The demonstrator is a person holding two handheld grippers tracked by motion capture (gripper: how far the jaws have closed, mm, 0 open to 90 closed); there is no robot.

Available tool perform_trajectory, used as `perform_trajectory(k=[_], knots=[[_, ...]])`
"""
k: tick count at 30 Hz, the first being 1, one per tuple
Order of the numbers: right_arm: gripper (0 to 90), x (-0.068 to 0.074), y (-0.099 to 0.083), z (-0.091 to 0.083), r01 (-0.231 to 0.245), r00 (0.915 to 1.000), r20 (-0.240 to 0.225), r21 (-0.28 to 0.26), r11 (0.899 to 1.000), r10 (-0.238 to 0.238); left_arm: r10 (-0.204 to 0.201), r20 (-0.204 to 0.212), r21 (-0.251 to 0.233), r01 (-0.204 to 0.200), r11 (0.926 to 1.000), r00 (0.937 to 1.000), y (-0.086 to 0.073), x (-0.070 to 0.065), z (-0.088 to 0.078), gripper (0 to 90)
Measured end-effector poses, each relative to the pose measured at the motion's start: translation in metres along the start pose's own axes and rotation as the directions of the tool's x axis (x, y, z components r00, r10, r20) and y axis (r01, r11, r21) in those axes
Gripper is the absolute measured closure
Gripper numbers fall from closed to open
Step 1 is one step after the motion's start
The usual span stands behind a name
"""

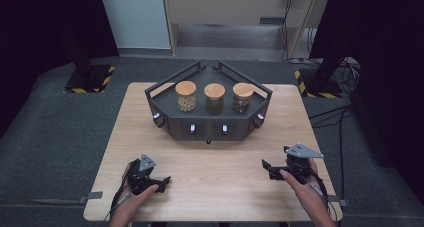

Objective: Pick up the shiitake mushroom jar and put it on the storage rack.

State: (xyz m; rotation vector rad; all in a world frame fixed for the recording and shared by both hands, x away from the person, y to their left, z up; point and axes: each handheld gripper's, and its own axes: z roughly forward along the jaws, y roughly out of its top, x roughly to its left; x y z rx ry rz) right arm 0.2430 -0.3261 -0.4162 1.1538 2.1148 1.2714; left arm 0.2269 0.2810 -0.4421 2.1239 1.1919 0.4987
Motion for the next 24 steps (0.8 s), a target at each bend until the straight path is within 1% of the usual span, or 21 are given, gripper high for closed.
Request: perform_trajectory(k=[6, 18, 24], knots=[[1.6, 0.002, -0.005, -0.002, -0.008, 1.0, -0.006, 0.004, 1.0, 0.008, -0.001, -0.001, 0.0, 0.001, 1.0, 1.0, 0.0, 0.0, 0.0, 0.0], [1.6, 0.007, -0.016, -0.005, -0.004, 0.9998, -0.019, 0.017, 1.0, 0.004, -0.005, -0.009, -0.001, 0.005, 1.0, 0.9999, -0.001, -0.002, -0.001, 0.0], [1.7, 0.011, -0.018, 0.0, 0.005, 0.9994, -0.035, 0.035, 0.999, -0.003, -0.005, -0.009, -0.001, 0.005, 1.0, 0.9999, -0.001, -0.002, -0.001, 0.0]])
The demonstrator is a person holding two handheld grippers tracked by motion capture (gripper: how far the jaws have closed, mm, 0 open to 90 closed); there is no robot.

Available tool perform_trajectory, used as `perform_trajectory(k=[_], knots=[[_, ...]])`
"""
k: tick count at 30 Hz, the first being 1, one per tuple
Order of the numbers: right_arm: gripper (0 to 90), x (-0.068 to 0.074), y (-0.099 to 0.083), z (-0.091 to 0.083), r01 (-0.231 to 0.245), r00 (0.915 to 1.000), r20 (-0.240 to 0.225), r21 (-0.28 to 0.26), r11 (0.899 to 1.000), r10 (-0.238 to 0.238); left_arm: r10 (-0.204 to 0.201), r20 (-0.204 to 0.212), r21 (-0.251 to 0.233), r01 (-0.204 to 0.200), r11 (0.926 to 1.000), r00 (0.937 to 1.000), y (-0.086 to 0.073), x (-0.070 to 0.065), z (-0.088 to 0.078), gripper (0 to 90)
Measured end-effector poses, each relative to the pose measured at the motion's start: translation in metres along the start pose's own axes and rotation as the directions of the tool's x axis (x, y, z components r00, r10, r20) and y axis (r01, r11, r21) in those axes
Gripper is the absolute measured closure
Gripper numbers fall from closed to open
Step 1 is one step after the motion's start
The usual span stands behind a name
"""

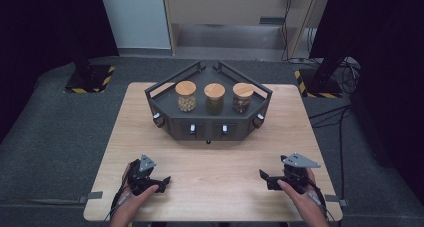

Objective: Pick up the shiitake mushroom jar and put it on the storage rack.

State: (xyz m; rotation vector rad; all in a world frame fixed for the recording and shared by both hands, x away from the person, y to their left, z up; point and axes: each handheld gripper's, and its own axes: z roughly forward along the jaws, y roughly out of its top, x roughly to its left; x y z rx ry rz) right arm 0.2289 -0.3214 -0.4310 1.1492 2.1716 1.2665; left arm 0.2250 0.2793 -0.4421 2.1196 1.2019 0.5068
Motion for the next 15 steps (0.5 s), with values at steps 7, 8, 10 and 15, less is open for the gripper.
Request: perform_trajectory(k=[7, 8, 10, 15], knots=[[1.7, 0.007, -0.002, 0.013, 0.018, 0.9997, -0.017, 0.036, 0.999, -0.017, 0.0, 0.0, 0.0, 0.0, 1.0, 1.0, 0.0, 0.0, 0.0, 0.0], [1.7, 0.007, -0.003, 0.014, 0.02, 0.9996, -0.02, 0.04, 0.999, -0.019, 0.0, 0.0, 0.0, 0.0, 1.0, 1.0, 0.0, 0.0, 0.0, 0.0], [1.7, 0.009, -0.003, 0.018, 0.025, 0.9994, -0.024, 0.051, 0.998, -0.024, 0.0, 0.0, 0.0, 0.0, 1.0, 1.0, 0.0, 0.0, 0.0, 0.0], [1.8, 0.012, -0.003, 0.028, 0.037, 0.999, -0.028, 0.086, 0.996, -0.035, 0.0, 0.0, 0.0, 0.0, 1.0, 1.0, 0.0, 0.0, 0.0, 0.0]])
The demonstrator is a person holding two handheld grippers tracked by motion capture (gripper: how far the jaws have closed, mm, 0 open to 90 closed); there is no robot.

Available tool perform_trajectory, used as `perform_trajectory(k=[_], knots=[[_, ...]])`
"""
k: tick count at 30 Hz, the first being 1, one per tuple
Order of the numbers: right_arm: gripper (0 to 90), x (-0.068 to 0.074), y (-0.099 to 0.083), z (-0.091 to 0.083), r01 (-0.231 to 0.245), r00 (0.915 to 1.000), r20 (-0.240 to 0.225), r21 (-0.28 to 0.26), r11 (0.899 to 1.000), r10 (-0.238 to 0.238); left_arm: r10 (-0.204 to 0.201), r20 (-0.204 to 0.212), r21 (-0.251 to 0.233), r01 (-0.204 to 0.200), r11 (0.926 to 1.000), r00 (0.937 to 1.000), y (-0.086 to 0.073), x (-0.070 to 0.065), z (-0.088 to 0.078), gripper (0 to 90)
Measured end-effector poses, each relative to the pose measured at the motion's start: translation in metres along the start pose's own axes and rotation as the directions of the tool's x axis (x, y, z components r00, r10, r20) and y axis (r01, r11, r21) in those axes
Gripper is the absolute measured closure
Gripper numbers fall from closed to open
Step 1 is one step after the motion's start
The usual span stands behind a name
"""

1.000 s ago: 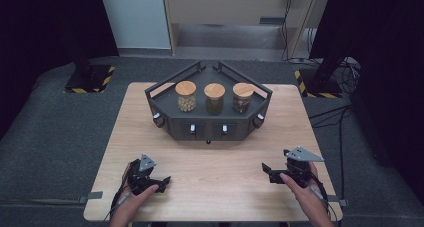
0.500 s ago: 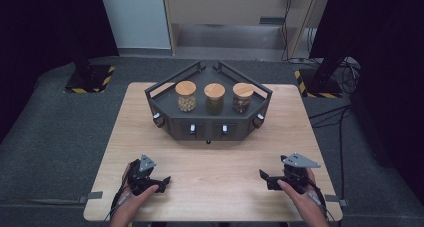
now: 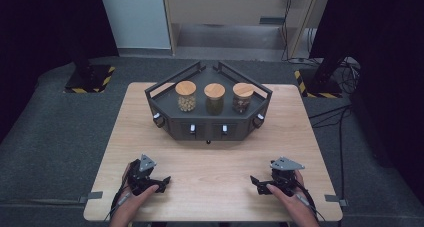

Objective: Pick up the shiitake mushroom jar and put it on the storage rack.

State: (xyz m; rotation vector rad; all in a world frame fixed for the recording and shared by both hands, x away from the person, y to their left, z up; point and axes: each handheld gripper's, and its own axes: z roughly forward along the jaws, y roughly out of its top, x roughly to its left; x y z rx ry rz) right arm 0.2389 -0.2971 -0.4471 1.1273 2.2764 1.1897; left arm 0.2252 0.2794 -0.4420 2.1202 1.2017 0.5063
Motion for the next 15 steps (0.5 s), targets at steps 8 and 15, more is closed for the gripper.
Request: perform_trajectory(k=[8, 15], knots=[[2.2, 0.005, 0.001, 0.016, 0.036, 0.9993, 0.004, 0.069, 0.997, -0.036, 0.0, 0.0, 0.0, 0.0, 1.0, 1.0, 0.0, 0.0, 0.0, 0.0], [2.8, 0.007, 0.003, 0.023, 0.054, 0.9985, 0.001, 0.1, 0.994, -0.055, 0.0, 0.0, 0.0, 0.0, 1.0, 1.0, 0.0, 0.0, 0.0, 0.0]])
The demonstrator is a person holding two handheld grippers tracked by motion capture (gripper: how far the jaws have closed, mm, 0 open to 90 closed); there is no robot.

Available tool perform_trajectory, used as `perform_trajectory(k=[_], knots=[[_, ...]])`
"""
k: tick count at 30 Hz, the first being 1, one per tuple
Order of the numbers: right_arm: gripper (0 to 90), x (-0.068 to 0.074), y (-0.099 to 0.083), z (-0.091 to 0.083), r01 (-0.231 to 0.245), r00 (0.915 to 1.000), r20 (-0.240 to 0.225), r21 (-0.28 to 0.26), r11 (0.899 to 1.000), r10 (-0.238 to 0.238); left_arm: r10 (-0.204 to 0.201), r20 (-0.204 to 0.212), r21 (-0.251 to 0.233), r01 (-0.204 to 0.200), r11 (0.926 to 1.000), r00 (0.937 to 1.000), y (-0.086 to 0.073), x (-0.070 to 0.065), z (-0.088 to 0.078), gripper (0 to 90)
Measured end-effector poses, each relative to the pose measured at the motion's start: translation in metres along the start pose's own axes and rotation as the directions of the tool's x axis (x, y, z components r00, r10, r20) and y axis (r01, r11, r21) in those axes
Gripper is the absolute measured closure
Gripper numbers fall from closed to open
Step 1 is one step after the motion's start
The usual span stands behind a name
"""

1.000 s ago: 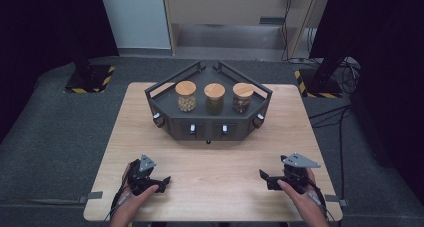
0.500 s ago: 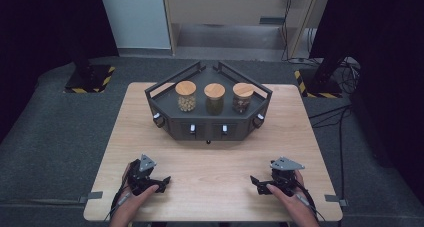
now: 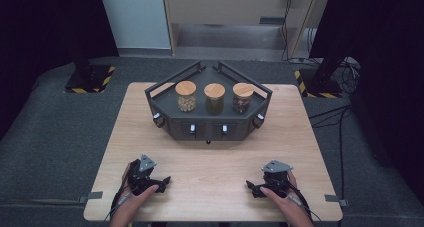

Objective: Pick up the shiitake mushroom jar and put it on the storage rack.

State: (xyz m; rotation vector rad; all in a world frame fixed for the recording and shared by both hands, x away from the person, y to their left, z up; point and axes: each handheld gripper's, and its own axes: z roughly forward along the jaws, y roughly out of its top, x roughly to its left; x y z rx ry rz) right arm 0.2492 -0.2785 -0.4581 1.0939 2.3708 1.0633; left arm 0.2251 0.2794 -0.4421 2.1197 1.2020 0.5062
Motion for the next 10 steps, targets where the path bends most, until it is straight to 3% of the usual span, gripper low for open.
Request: perform_trajectory(k=[3, 10], knots=[[2.3, 0.0017, 0.0024, 0.0013, 0.011, 0.9999, 0.002, 0.012, 1.0, -0.011, 0.0, 0.0, 0.0, 0.0, 1.0, 1.0, 0.0, 0.0, 0.0, 0.0], [0.6, 0.0005, 0.0048, 0.0026, -0.014, 0.9999, 0.002, 0.026, 1.0, 0.014, 0.0, 0.0, 0.0, 0.0, 1.0, 1.0, 0.0, 0.0001, 0.0, 0.0]])
